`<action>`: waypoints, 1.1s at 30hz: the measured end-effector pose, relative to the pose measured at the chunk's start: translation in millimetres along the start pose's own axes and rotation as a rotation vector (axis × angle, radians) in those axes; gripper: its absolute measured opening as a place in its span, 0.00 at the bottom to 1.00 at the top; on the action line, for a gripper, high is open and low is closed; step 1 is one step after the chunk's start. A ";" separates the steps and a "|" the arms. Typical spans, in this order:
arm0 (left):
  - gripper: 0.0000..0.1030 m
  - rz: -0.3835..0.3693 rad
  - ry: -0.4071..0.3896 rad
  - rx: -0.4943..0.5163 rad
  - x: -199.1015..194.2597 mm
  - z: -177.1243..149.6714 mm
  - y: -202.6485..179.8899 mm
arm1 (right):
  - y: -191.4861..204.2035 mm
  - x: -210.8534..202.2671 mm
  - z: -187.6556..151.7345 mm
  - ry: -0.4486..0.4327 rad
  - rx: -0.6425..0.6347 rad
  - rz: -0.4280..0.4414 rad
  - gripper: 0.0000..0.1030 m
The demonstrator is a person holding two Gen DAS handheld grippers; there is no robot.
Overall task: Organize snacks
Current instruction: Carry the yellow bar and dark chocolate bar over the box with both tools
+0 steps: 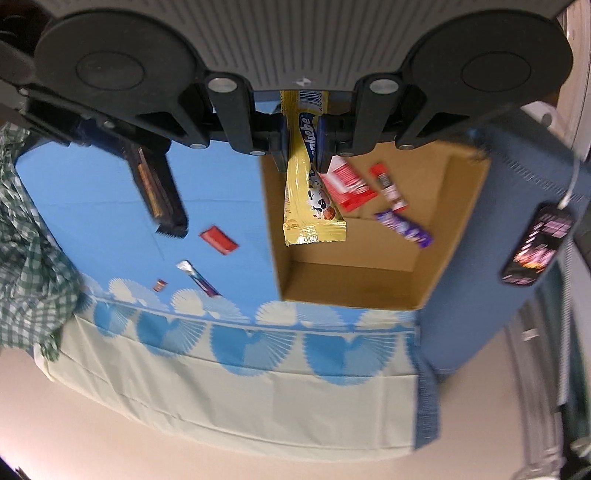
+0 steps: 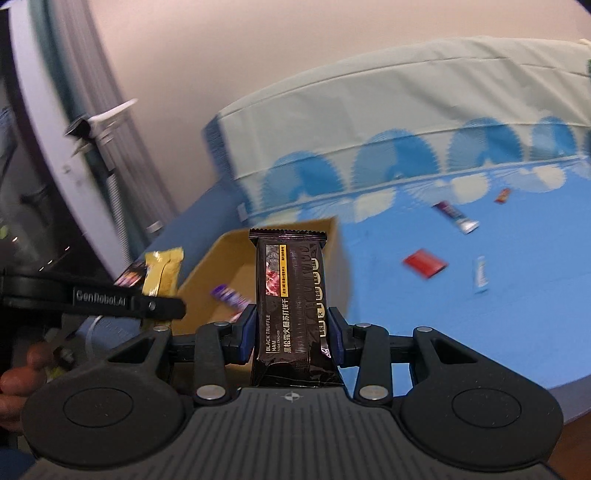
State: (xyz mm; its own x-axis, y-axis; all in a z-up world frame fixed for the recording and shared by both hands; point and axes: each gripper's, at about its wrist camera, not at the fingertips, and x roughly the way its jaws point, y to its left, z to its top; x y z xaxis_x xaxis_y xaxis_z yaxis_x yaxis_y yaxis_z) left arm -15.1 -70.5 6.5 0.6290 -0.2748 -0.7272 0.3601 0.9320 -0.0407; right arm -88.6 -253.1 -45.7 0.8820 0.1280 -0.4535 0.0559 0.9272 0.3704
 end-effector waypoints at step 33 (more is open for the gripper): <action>0.15 -0.057 -0.090 -0.089 -46.8 -31.8 40.8 | 62.7 -29.0 -9.4 -0.006 -0.163 -0.019 0.40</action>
State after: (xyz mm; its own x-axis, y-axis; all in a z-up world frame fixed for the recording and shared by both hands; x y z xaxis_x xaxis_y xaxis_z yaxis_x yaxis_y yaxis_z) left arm -51.7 -12.1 17.1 0.6701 -0.3439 -0.6578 0.3365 0.9306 -0.1438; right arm -115.1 -195.4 -16.9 0.8844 0.1078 -0.4542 -0.0034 0.9744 0.2248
